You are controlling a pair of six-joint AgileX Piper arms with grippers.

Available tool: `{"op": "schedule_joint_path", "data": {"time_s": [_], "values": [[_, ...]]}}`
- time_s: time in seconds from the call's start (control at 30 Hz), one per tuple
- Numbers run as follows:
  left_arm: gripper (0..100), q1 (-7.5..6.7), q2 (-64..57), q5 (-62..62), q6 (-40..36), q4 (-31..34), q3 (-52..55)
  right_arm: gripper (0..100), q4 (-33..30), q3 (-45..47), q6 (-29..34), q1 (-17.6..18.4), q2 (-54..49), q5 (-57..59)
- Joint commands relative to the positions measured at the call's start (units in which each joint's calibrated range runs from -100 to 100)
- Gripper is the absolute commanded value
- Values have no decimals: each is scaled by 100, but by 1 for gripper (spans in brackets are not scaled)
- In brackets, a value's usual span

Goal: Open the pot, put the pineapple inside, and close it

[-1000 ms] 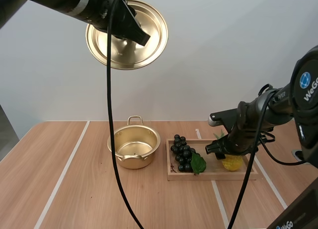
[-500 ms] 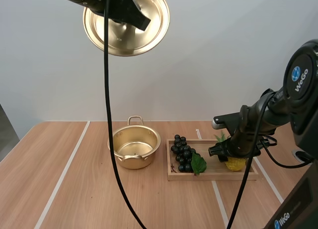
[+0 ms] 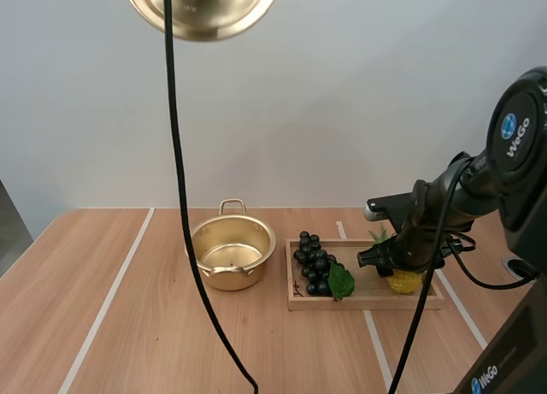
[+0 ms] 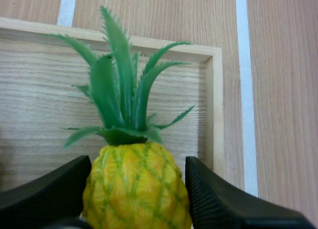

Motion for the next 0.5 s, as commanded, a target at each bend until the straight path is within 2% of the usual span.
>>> {"op": "schedule_joint_path", "data": {"time_s": [0.0, 0.07, 0.17, 0.3, 0.47], "values": [[0, 175, -38, -992, -21, -347, -352, 0, 19, 18, 12, -27, -29, -47], [0, 278, -38, -1358, -21, -577, -588, 0, 19, 18, 12, -27, -29, -177], [0, 359, -38, -1482, -21, -868, -944, 0, 19, 4, 12, -27, -48, -440], [0, 365, -38, -1228, -379, -881, -1266, 0, 9, -365, 12, -27, -256, -444], [0, 365, -38, -880, -391, -857, -1378, 0, 359, -1090, 12, -19, -968, -409]]}}
